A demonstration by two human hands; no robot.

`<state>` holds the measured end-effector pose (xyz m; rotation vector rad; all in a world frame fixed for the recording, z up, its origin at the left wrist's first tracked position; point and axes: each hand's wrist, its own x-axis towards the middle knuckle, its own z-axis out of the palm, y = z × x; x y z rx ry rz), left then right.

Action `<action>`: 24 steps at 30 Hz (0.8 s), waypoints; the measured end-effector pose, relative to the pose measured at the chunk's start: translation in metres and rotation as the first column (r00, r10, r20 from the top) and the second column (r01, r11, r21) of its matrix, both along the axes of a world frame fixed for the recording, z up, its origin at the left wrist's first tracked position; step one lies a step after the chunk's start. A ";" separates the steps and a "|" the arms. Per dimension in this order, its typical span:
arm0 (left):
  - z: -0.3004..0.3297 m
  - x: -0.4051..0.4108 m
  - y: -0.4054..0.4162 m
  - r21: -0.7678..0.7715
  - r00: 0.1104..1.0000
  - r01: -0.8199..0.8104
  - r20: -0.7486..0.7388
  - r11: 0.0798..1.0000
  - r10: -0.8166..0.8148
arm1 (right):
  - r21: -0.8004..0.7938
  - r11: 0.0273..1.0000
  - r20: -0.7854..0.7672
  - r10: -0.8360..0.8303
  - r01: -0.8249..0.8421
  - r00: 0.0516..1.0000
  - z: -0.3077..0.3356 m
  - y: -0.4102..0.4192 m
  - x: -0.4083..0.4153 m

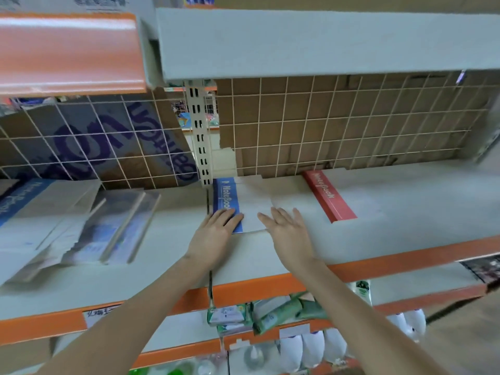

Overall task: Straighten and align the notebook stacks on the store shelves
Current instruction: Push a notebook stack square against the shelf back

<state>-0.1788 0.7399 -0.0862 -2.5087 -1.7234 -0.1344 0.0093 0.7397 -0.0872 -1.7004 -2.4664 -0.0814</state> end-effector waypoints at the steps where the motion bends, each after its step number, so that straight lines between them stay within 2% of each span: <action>1: -0.002 -0.001 0.001 -0.050 1.000 0.013 0.008 0.999 -0.013 | -0.028 0.999 0.006 -0.022 0.022 1.000 -0.002 0.004 0.002; 3: -0.008 -0.004 0.001 -0.121 0.999 0.036 0.043 0.992 -0.031 | -0.128 0.991 -0.017 -0.049 0.046 0.999 -0.004 0.013 0.007; 6: -0.014 -0.010 0.003 -0.137 0.997 0.018 0.078 0.990 -0.007 | -0.253 0.967 -0.059 -0.058 0.041 0.997 -0.007 0.020 0.010; 12: -0.017 -0.014 0.004 -0.147 0.977 -0.137 0.144 0.980 0.158 | -0.280 0.960 -0.204 -0.071 0.011 0.976 -0.010 0.028 0.017; 18: -0.022 -0.009 0.001 -0.103 0.967 -0.176 0.168 0.979 0.191 | -0.262 0.965 -0.203 -0.083 0.028 0.976 -0.015 0.026 0.020; 24: -0.022 -0.009 0.004 -0.122 0.959 -0.209 0.170 0.970 0.228 | -0.278 0.960 -0.226 -0.093 0.027 0.970 -0.014 0.033 0.018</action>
